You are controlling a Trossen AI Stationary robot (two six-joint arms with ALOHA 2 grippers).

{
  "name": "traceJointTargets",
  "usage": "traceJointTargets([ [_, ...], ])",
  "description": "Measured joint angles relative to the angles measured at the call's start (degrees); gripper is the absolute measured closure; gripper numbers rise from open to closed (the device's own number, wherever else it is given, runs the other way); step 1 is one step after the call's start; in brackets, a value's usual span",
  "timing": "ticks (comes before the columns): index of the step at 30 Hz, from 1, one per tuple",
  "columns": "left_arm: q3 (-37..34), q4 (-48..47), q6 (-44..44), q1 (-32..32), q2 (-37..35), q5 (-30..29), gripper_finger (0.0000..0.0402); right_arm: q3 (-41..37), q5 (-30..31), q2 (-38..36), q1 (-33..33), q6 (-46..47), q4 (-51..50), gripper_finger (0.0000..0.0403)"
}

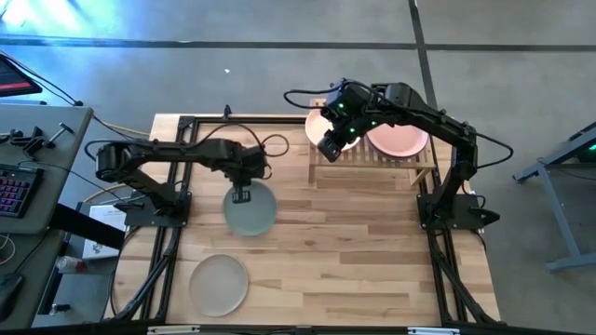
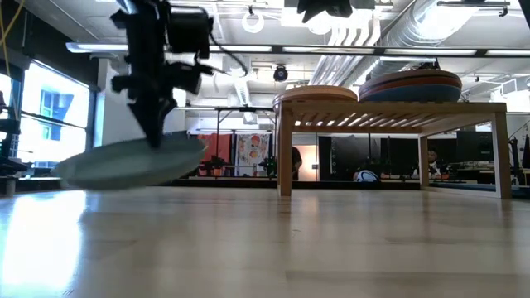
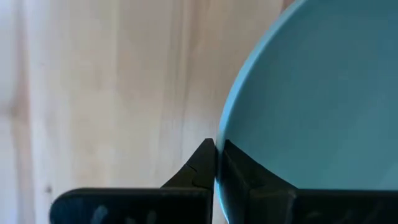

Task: Place and stack plates onto a shelf
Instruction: Stack the light blue plate on the white plate on the shelf

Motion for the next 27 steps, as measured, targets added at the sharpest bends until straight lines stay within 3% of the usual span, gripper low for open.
traceJointTargets([
  [9,14.0,-9.2,-7.2,0.0,0.0,0.2,0.0400,0.0,3.3,0.0,0.0,1.9,-0.7,0.0332],
  [15,21.7,-10.5,-14.5,1.1,0.0,-0.7,0.0401,0.0,5.3,0.5,0.1,3.8,-0.6,0.0332],
  [21,26.8,-10.2,-19.2,3.1,0.0,-5.6,0.0401,-0.1,7.7,1.5,0.4,4.9,-0.6,0.0332],
  [27,29.2,-7.9,-19.9,4.3,0.0,-6.4,0.0401,-0.1,7.7,2.9,0.8,6.1,0.8,0.0332],
])
